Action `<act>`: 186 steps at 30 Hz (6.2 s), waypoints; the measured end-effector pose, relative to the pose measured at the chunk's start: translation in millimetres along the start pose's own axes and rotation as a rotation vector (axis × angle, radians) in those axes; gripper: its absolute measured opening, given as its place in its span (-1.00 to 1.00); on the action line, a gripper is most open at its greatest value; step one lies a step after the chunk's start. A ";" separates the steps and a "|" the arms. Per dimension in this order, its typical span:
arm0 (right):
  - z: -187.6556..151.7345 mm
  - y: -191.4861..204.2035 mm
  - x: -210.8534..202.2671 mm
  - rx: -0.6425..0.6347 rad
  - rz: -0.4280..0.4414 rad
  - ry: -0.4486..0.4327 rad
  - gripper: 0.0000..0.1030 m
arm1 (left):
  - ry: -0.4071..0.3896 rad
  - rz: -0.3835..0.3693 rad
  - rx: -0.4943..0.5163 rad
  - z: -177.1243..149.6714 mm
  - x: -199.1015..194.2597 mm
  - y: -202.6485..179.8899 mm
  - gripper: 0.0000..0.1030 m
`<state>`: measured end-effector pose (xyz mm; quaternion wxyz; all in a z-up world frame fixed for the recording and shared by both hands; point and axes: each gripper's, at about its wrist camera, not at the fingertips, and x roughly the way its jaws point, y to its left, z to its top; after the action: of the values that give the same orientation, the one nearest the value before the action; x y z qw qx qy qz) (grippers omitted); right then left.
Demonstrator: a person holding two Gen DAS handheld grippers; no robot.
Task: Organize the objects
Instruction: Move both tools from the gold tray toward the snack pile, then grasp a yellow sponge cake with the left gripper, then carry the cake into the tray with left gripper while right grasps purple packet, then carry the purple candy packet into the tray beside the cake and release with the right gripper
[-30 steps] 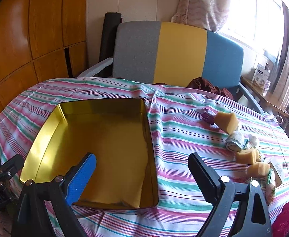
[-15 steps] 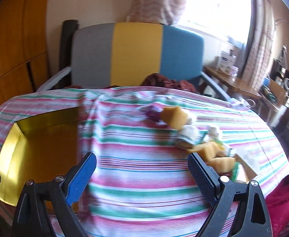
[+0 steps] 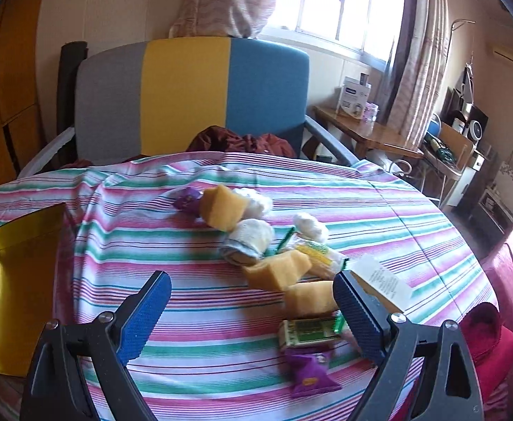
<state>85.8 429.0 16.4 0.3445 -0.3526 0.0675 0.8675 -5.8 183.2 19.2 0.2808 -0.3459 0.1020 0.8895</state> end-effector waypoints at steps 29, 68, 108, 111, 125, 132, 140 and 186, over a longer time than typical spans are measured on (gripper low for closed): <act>-29.5 -179.9 68.9 0.558 0.076 0.153 0.85 | 0.013 -0.054 0.170 31.0 43.7 -94.1 0.99; -32.3 -181.4 79.1 0.609 0.222 0.192 0.85 | 0.318 -0.254 -0.066 141.8 246.2 -189.1 0.90; -40.4 -99.4 65.4 0.152 0.270 0.500 0.64 | 0.217 -0.440 -0.087 53.4 74.3 -37.9 0.04; -50.7 -84.5 78.5 0.115 0.224 0.582 0.39 | 0.213 -0.431 -0.123 42.6 66.1 -14.9 0.04; -74.0 -59.8 107.5 0.016 0.135 0.675 -0.36 | 0.239 -0.110 -0.201 18.4 84.8 153.6 0.05; -78.8 -57.5 106.4 0.012 0.142 0.662 -0.36 | 0.264 -0.006 -0.178 26.1 127.4 197.5 0.05; -84.0 -60.3 108.3 0.020 0.143 0.656 -0.36 | 0.291 0.047 -0.122 29.4 156.5 202.0 0.10; -14.8 153.0 -19.4 -0.341 0.588 0.349 -0.37 | 0.012 0.201 -0.318 -57.2 -28.0 171.0 0.66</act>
<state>5.5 297.6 -1.1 0.0007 -0.5128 0.0779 0.8550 -54.5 9.1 -6.5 0.1320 -0.3793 -0.0040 0.9158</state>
